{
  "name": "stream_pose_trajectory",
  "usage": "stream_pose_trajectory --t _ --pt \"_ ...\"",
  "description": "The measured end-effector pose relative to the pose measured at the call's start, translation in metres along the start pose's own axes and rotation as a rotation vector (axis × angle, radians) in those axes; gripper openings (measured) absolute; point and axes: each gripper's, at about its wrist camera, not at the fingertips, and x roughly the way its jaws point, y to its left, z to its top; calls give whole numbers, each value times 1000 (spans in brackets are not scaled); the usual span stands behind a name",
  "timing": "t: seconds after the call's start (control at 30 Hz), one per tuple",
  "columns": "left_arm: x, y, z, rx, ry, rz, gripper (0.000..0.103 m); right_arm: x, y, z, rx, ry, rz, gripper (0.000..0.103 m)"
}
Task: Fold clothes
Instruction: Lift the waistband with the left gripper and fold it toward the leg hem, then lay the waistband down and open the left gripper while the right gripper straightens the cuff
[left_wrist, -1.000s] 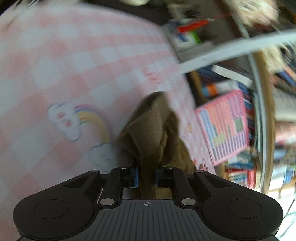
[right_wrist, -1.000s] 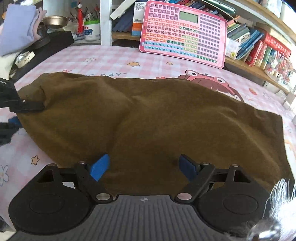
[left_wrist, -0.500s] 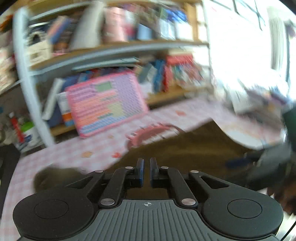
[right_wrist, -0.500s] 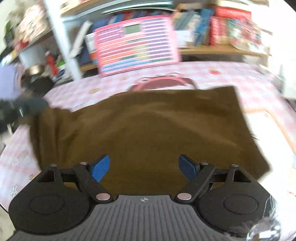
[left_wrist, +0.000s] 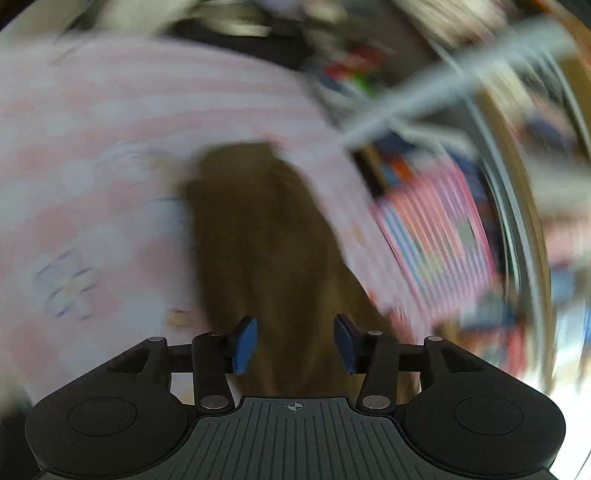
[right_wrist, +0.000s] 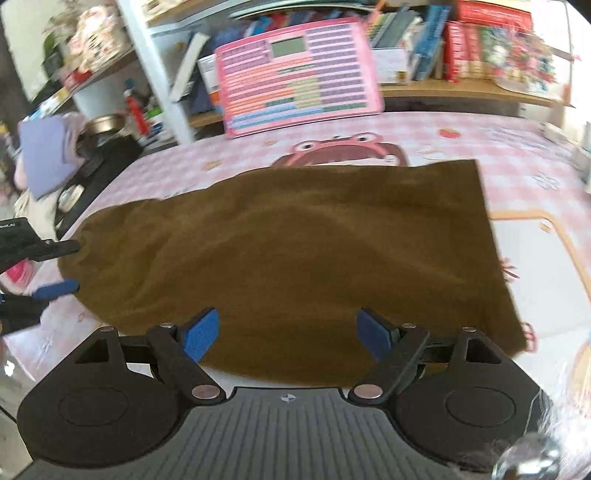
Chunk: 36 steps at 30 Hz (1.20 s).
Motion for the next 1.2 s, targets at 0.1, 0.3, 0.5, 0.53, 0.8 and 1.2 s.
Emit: stream_pose_trajectory --t 0.1,0.3,0.5,0.53,0.8,1.2 --pt "4 24 15 -112 -24 19 46 6 11 3 -34 12 7 81" --pt "24 43 43 -180 -39 15 48 11 23 6 -60 27 -34 81" --pt "54 32 65 -163 -28 -26 50 15 32 5 -50 41 -92 80" --pt "57 29 66 -159 -27 -28 50 15 33 5 -47 42 -101 80" --pt "58 11 67 -50 -44 -27 19 17 44 3 -26 45 -167 80" --pt "26 -109 6 771 -131 -162 14 15 38 4 16 23 -148 80"
